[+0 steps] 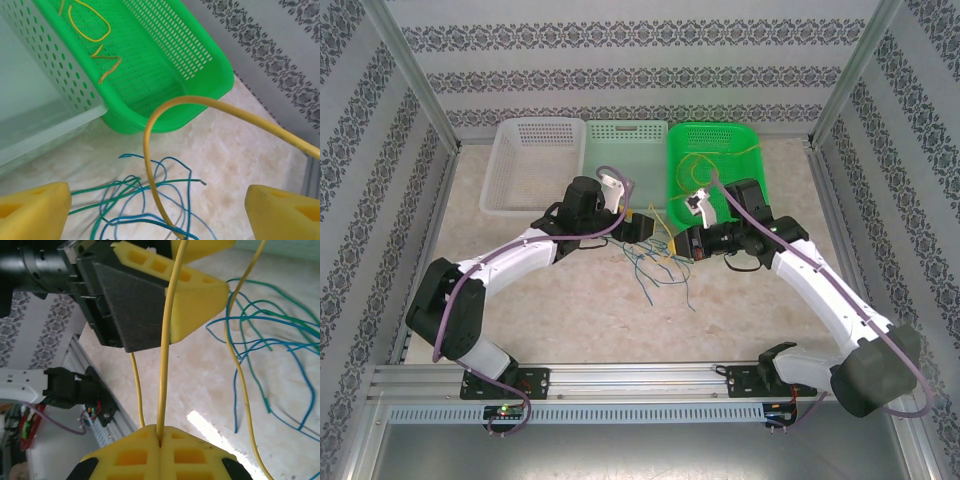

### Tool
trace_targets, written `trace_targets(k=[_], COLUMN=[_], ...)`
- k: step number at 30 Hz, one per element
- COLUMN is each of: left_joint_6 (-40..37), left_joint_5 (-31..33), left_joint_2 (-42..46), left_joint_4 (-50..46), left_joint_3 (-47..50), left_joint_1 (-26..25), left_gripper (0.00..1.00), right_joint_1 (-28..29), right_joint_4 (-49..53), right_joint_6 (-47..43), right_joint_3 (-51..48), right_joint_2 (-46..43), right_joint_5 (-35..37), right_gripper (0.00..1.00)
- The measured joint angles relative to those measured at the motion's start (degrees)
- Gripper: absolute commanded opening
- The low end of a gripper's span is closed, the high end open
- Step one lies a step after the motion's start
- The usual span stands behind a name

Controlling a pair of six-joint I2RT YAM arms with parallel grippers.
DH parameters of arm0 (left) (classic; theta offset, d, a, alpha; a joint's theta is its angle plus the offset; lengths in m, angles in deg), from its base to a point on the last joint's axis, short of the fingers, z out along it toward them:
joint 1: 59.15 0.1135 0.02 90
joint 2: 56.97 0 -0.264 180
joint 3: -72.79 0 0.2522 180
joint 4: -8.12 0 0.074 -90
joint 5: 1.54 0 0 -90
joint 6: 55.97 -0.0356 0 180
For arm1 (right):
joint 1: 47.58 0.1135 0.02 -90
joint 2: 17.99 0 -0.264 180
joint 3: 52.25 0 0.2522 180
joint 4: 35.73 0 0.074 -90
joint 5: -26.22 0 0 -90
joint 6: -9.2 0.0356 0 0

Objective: Untangle the cables

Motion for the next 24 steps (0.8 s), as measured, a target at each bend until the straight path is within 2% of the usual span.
trace_targets(k=[19, 24], left_joint_6=[-14.16, -20.20], left_joint_5=[3.39, 4.09], left_joint_2=[1.14, 1.14], left_joint_4=[-1.25, -3.17], left_joint_3=[-1.84, -2.82], left_joint_1=[-0.02, -1.44], left_gripper=[0.96, 0.96], right_joint_1=[-2.12, -2.99], right_joint_4=[1.62, 2.38], right_joint_6=[1.25, 2.08], right_joint_3=[1.77, 1.88], right_joint_2=[2.43, 3.96], right_joint_5=[-15.91, -19.17], right_gripper=[0.00, 0.00])
